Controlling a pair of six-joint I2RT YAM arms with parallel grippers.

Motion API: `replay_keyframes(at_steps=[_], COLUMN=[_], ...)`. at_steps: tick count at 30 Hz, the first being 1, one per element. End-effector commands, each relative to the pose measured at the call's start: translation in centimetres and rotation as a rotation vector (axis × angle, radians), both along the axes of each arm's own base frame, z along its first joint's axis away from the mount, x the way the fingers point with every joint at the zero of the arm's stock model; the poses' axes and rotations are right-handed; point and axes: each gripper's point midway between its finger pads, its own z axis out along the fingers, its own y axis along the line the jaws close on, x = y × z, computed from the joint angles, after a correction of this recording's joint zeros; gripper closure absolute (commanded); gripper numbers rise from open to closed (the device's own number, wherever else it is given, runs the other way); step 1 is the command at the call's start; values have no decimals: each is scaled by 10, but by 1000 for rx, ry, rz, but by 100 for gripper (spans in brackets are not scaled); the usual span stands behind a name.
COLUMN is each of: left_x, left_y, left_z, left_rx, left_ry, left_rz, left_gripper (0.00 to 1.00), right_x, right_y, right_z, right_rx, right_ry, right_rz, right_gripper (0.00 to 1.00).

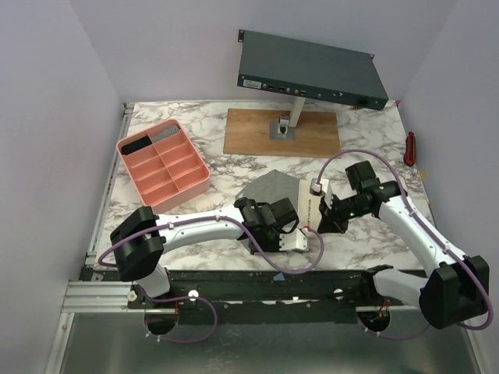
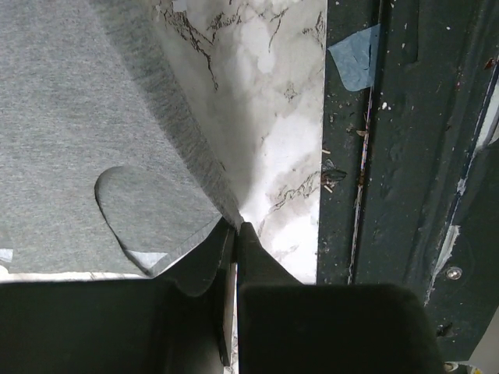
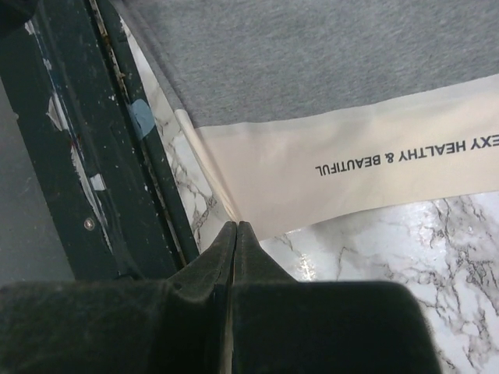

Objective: Roll the underwear
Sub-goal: Fold the underwear at the center of the board.

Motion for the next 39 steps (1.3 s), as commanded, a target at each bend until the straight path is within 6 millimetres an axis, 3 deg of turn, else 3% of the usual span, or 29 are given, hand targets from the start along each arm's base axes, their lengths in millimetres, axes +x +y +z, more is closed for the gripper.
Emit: replay_keyframes(at_steps=[1, 6, 14, 17, 22, 28, 32, 39], left_x=[-10, 4, 51, 56, 39, 30, 37, 77], left_y=[11, 12, 13, 12, 11, 7, 3, -7], left_z=[-6, -2, 23, 26, 17, 8, 9, 17], left_rx=[41, 18, -40, -39, -40, -61, -92, -161], left_ry=[33, -39, -88, -85, 7, 110, 224, 403], left_rz=[-12, -13, 56, 55, 49, 75, 136, 282], left_gripper=[100, 100, 100, 100, 100, 100, 100, 100], right_x=[-3, 12, 32, 35, 31, 34, 48, 57], right_y=[-12, -16, -13, -12, -6, 3, 3, 15], right_z=[-10, -13, -2, -3, -9, 1, 3, 6], right_rx=[-69, -102, -95, -91, -61, 7, 12, 60], right_ry=[-20, -51, -84, -82, -54, -114, -151, -97], right_rz=[9, -77, -147, -158, -127, -106, -169, -184], right_gripper=[99, 99, 99, 99, 82, 60, 58, 58])
